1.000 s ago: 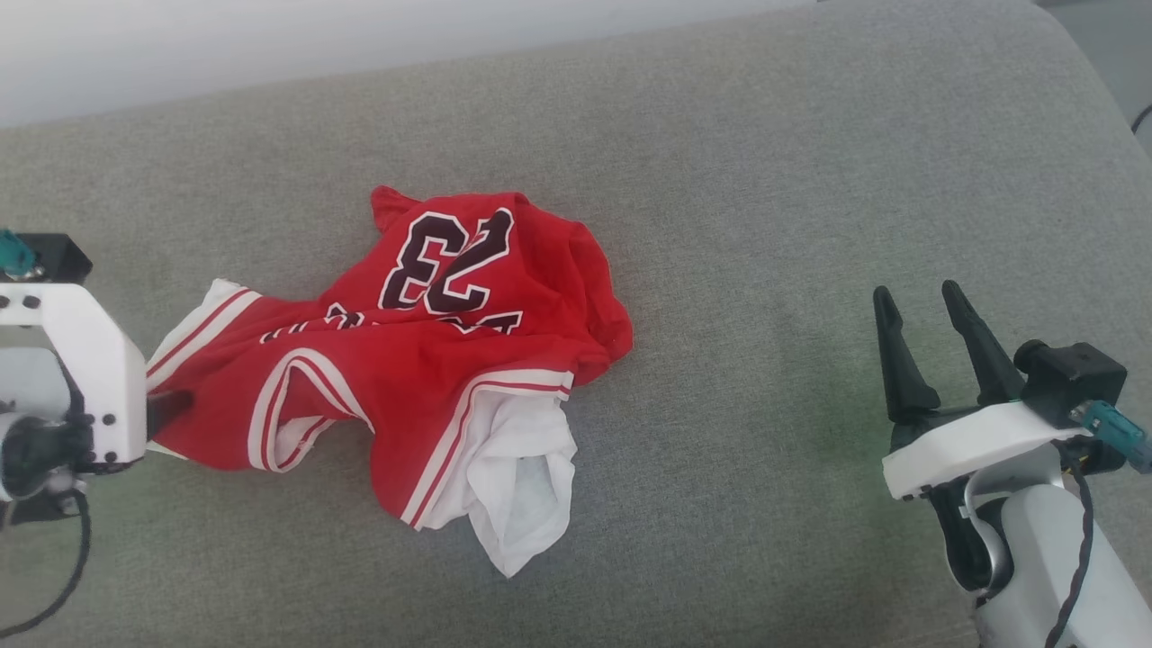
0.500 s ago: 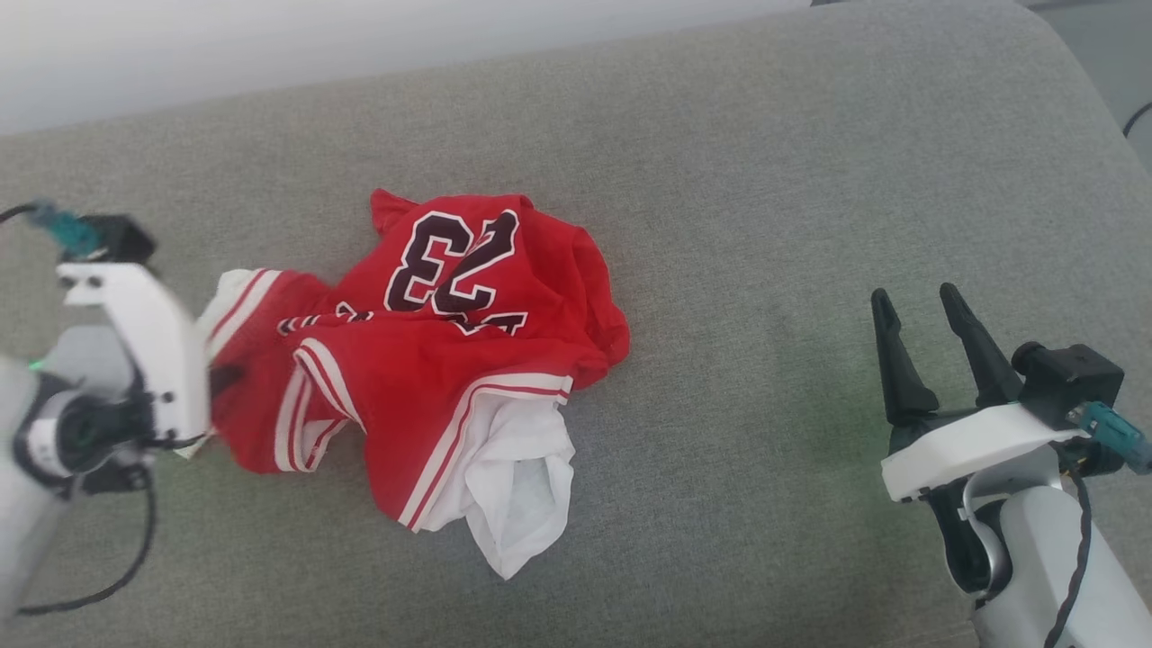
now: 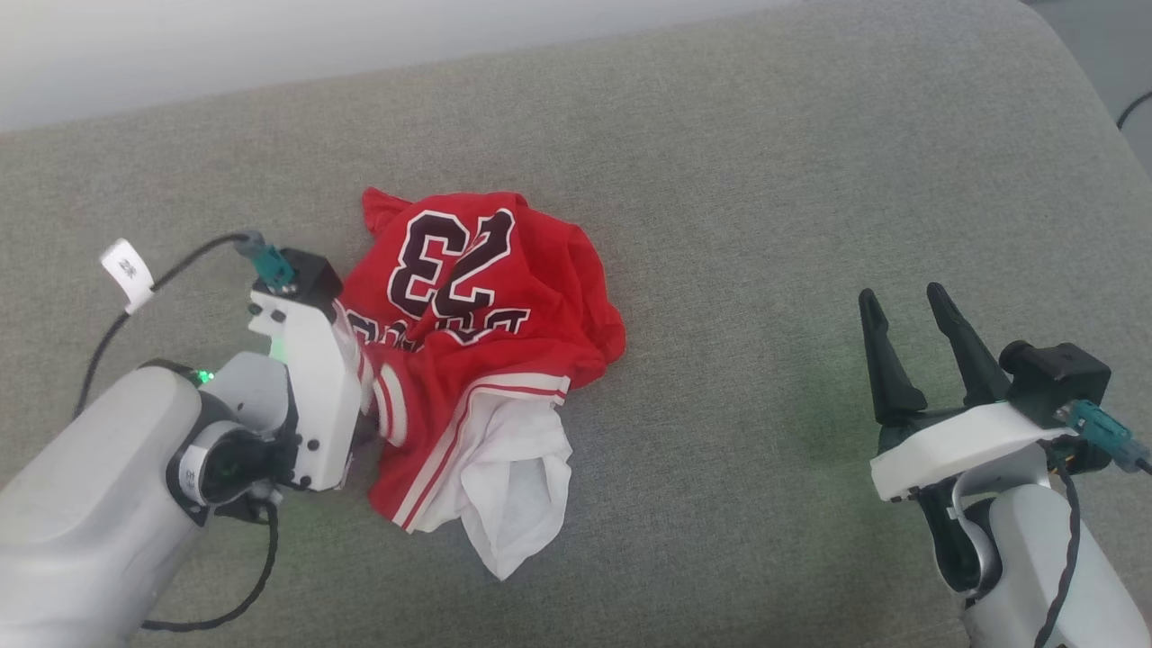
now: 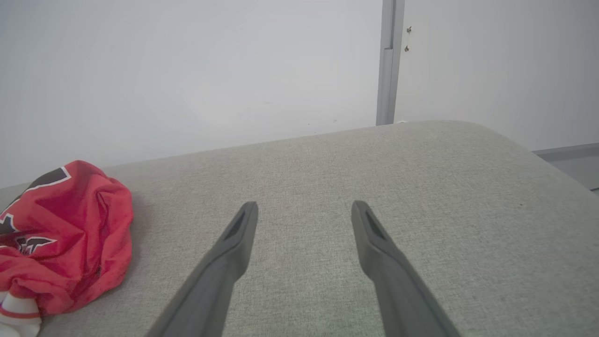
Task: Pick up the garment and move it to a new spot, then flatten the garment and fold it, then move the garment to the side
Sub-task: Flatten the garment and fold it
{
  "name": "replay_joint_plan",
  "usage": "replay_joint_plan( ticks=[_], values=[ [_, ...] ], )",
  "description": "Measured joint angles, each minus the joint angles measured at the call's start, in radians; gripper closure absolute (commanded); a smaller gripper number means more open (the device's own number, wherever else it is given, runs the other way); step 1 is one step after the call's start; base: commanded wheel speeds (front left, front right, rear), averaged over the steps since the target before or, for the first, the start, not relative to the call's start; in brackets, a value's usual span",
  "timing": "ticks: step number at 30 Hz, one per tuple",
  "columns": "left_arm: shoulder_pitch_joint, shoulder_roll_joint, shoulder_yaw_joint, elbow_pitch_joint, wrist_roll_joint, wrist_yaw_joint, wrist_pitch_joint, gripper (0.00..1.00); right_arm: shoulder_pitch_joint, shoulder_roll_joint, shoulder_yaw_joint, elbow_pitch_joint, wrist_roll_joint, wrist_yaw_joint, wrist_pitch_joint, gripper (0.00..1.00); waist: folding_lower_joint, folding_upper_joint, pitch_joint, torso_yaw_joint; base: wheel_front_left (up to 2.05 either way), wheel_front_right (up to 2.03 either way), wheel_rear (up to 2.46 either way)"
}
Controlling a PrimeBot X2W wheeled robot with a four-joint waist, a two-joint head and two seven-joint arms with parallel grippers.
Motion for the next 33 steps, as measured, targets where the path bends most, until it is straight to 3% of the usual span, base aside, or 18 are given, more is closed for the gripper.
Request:
replay_joint_plan(
  ticks=[1,6,13,27,33],
  values=[
    [0.006,-0.005,-0.008,0.009,0.002,-0.005,0.000,0.00,-0.001,0.000,0.000,0.001,0.001,0.000,0.000,0.00,0.0000,0.0000,0.001,-0.001,0.00,0.00,0.00],
    [-0.001,-0.003,-0.003,0.035,0.002,-0.026,-0.008,0.00,-0.003,0.000,-0.007,0.005,0.001,0.000,-0.001,0.00,0.0000,0.0000,0.000,0.004,0.00,0.00,0.00],
    [-0.027,0.049,0.026,-0.003,-0.011,-0.024,0.013,0.00,-0.001,0.001,-0.017,0.009,0.001,0.000,-0.002,0.00,0.0000,0.0000,-0.014,0.023,0.00,0.00,0.00],
    [0.014,0.181,0.081,-0.052,-0.029,0.045,0.037,0.00,0.003,-0.002,-0.013,0.007,0.001,0.000,-0.004,0.00,0.0000,0.0000,-0.019,0.036,0.00,0.00,0.00],
    [0.056,0.162,0.072,0.019,-0.048,0.040,0.017,0.00,0.002,-0.005,-0.007,0.002,0.001,0.000,-0.004,0.00,0.0000,-0.0001,-0.011,0.032,0.00,0.00,0.00]
  ],
)
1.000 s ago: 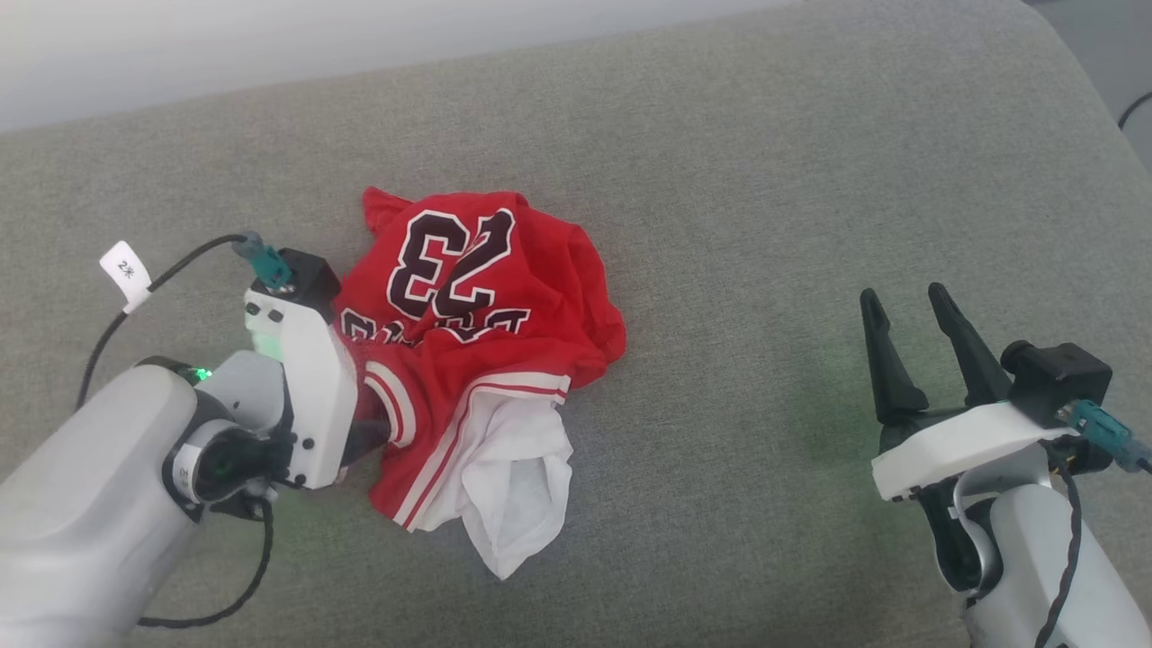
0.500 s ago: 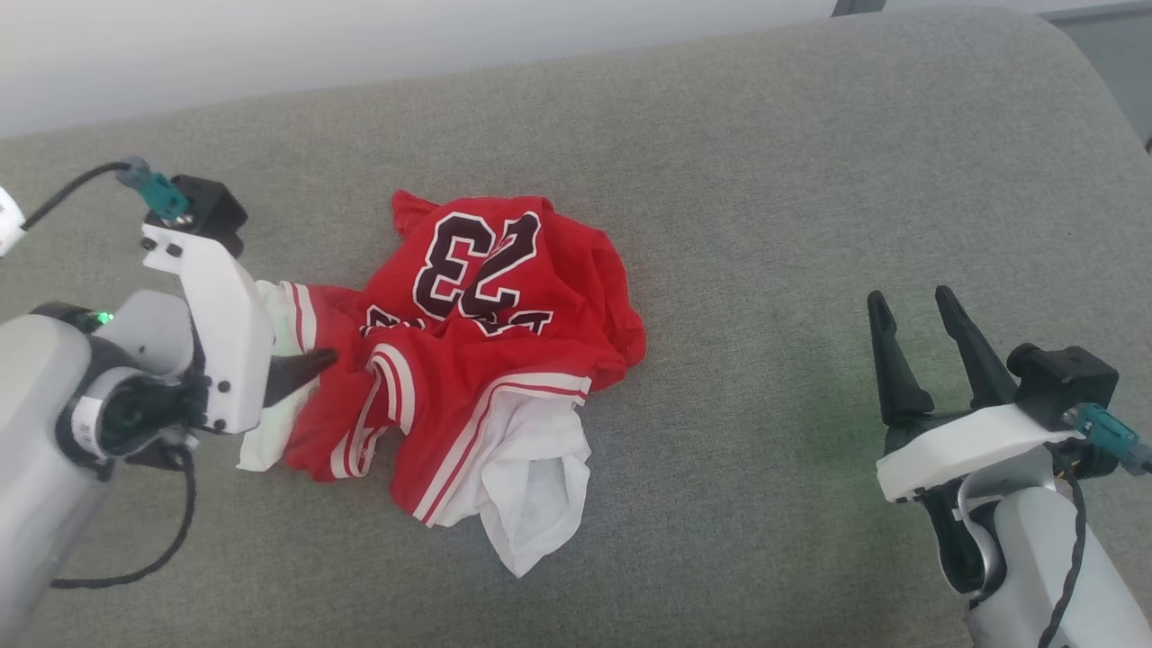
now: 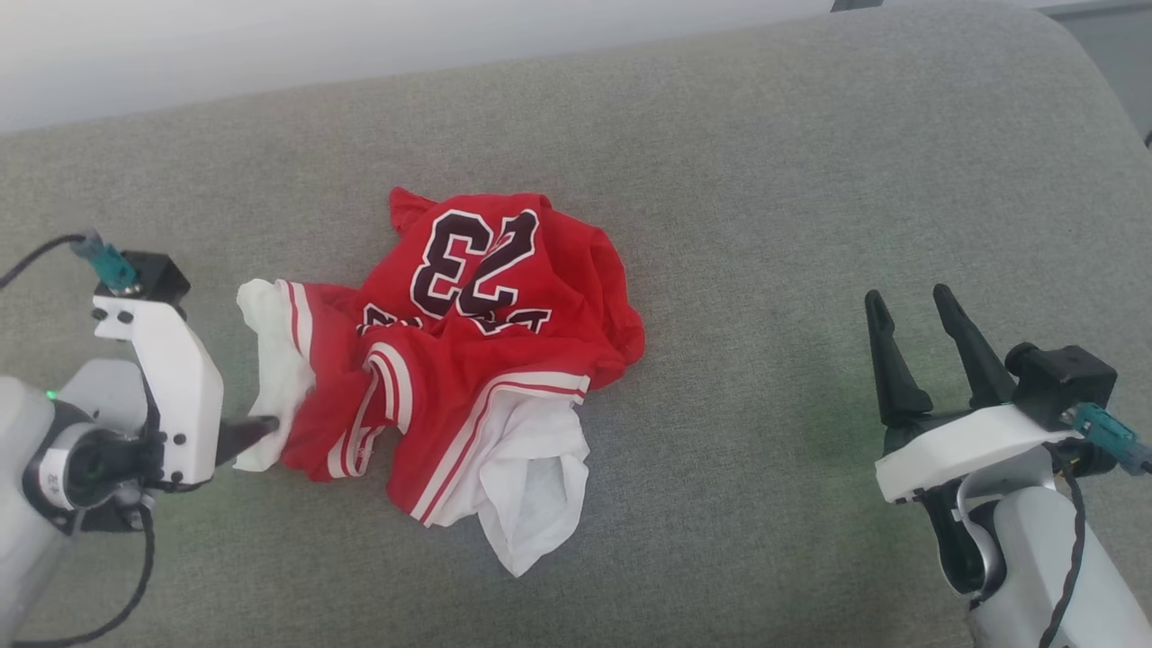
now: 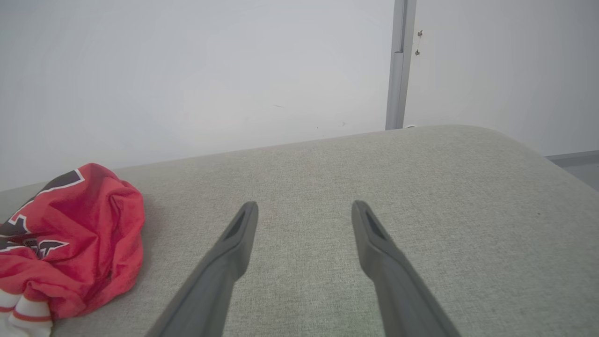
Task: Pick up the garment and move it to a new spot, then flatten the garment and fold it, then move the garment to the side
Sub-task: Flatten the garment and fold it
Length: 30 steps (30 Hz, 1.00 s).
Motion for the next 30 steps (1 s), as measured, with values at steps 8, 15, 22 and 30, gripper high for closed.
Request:
replay_joint_plan(
  ticks=[8,15,22,30],
  values=[
    [0.005,-0.052,-0.025,0.122,0.018,-0.032,-0.049,0.00,-0.004,-0.006,0.010,-0.001,0.000,0.000,0.000,0.00,0.0000,0.0000,0.009,-0.008,0.00,0.00,0.00],
    [-0.023,-0.084,-0.026,0.225,0.029,-0.075,-0.083,0.89,-0.010,-0.010,0.008,-0.006,0.000,0.000,0.002,0.00,0.0000,0.0001,0.018,-0.014,0.00,0.00,0.00],
    [-0.042,-0.080,-0.012,0.268,0.026,-0.079,-0.095,1.00,-0.006,-0.013,-0.013,-0.010,-0.009,0.000,0.005,0.00,0.0000,0.0000,0.012,0.001,0.00,0.00,0.00],
    [-0.027,0.016,0.068,0.232,-0.007,-0.017,-0.147,1.00,0.002,-0.014,-0.024,-0.022,-0.020,0.000,0.014,0.00,0.0000,0.0001,-0.003,0.038,0.00,0.00,0.00]
  ],
)
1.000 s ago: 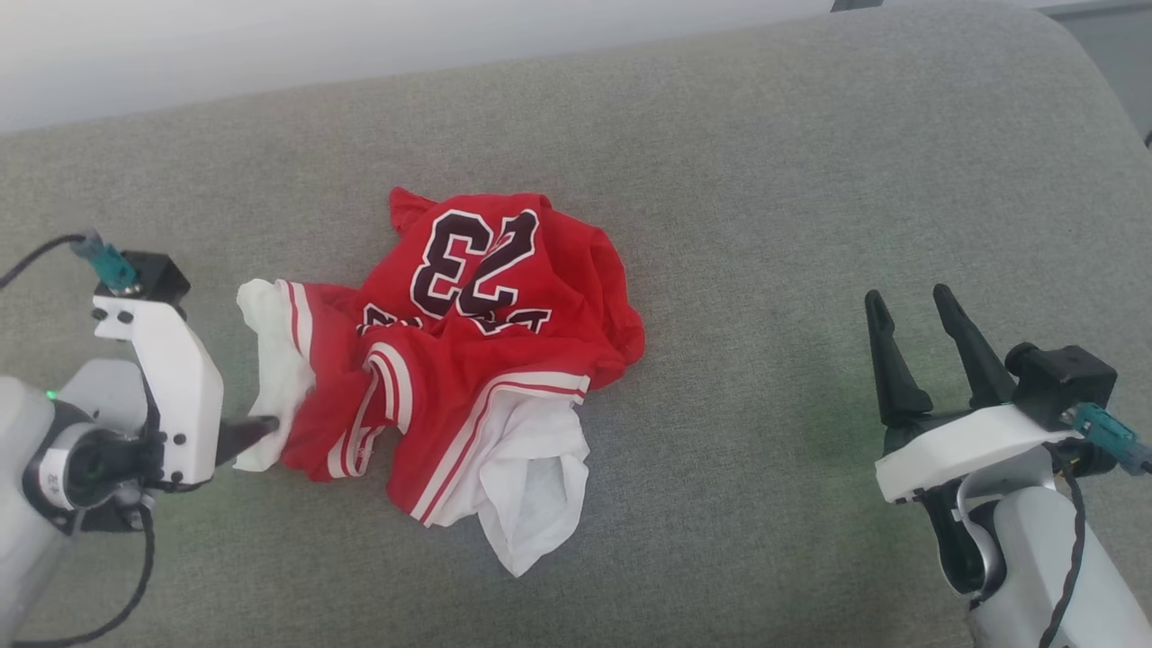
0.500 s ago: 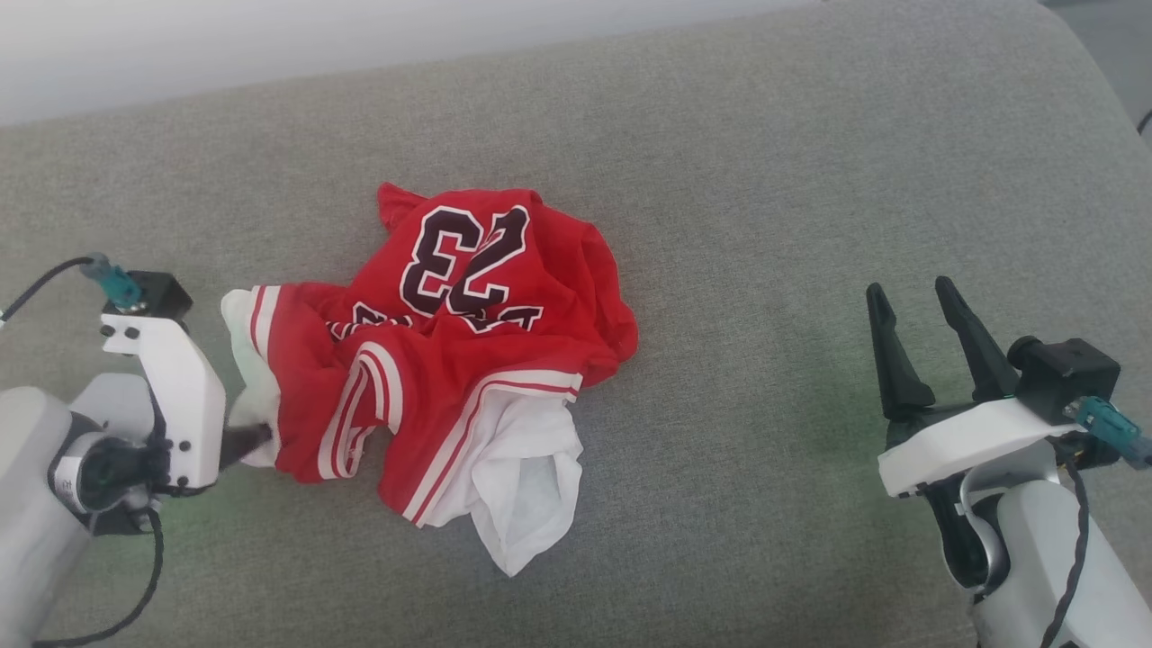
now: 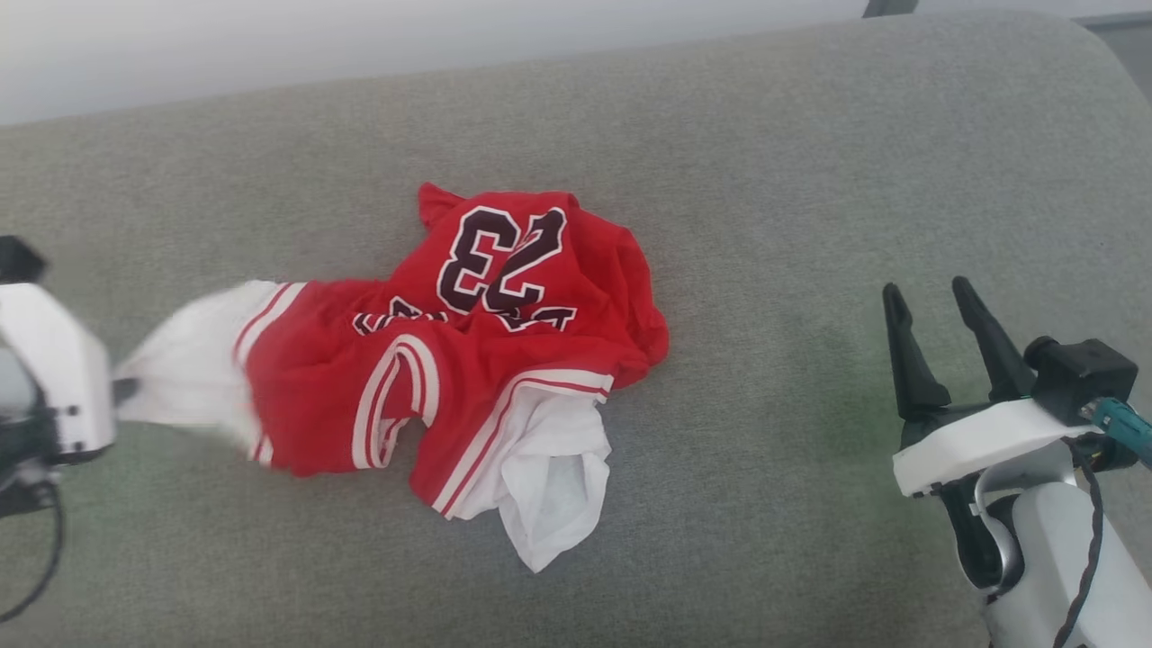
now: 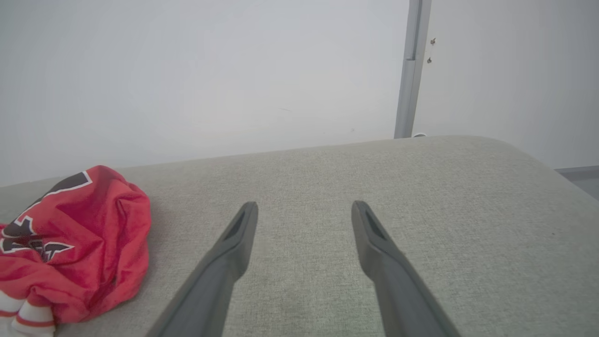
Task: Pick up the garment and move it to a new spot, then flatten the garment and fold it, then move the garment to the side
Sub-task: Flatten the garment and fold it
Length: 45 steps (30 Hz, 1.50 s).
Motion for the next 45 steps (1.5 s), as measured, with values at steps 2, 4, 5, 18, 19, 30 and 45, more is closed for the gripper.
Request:
replay_joint_plan(
  ticks=[2,4,5,18,19,30,45],
  values=[
    [0.021,0.028,0.020,-0.002,-0.006,0.029,-0.012,1.00,0.000,0.000,-0.003,-0.007,-0.001,0.000,0.002,0.00,0.0000,0.0000,-0.002,0.008,0.00,0.00,0.00],
    [0.051,0.050,0.030,-0.005,-0.013,0.047,-0.019,1.00,0.002,-0.001,-0.005,-0.011,-0.002,0.000,0.008,0.00,0.0000,0.0000,-0.004,0.015,0.00,0.00,0.00],
    [0.051,0.050,0.030,-0.005,-0.013,0.047,-0.019,1.00,0.002,-0.001,-0.005,-0.011,-0.002,0.000,0.008,0.00,0.0000,0.0000,-0.004,0.015,0.00,0.00,0.00],
    [0.191,0.027,0.057,-0.003,-0.066,0.095,-0.092,0.00,0.004,-0.006,0.002,-0.023,-0.002,0.000,0.024,0.00,0.0000,0.0000,-0.008,0.043,0.00,0.00,0.00],
    [0.191,0.019,0.060,-0.002,-0.067,0.092,-0.101,0.00,0.004,-0.009,0.004,-0.023,-0.002,0.000,0.027,0.00,0.0000,0.0000,-0.012,0.046,0.00,0.00,0.00],
    [0.186,0.015,0.076,-0.087,0.014,0.063,-0.319,0.00,0.044,-0.034,0.083,-0.039,0.030,0.000,0.098,0.00,0.0000,0.0000,-0.093,0.100,0.00,0.00,0.00],
    [0.343,-0.049,0.131,-0.256,0.141,0.120,-0.794,0.00,0.076,-0.104,0.308,-0.086,0.141,0.000,0.415,0.00,0.0000,0.0000,-0.166,0.270,0.00,0.00,0.00]
  ],
)
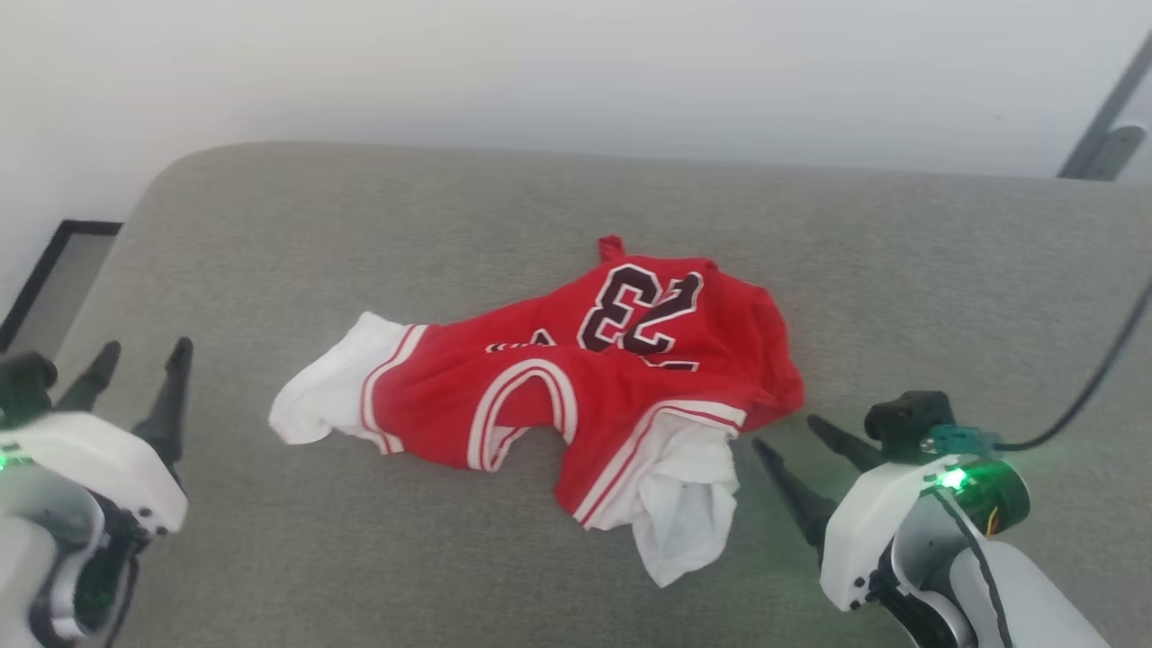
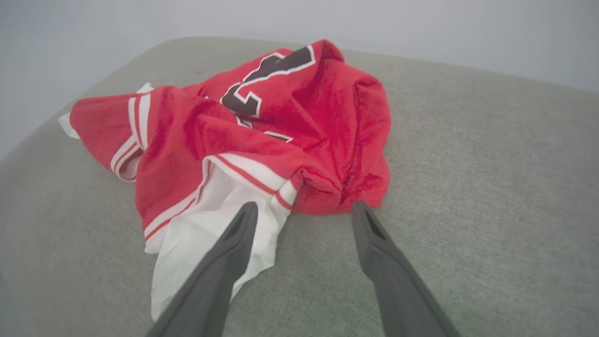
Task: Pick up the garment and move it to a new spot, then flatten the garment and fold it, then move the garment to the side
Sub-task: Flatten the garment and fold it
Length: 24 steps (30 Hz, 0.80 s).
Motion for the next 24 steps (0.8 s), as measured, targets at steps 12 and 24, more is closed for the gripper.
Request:
replay_joint_plan(
  ticks=[12,24],
  values=[
    [0.116,-0.113,0.018,0.002,0.019,0.014,-0.144,0.00,-0.038,-0.026,0.063,0.030,0.022,0.000,0.277,0.00,0.0000,0.0000,0.015,0.095,0.00,0.00,0.00],
    [0.130,-0.216,0.127,0.028,0.062,-0.040,-0.160,0.00,-0.140,0.023,0.139,0.163,-0.050,0.000,0.440,0.00,0.0000,0.0000,0.041,0.137,0.00,0.00,0.00]
  ],
)
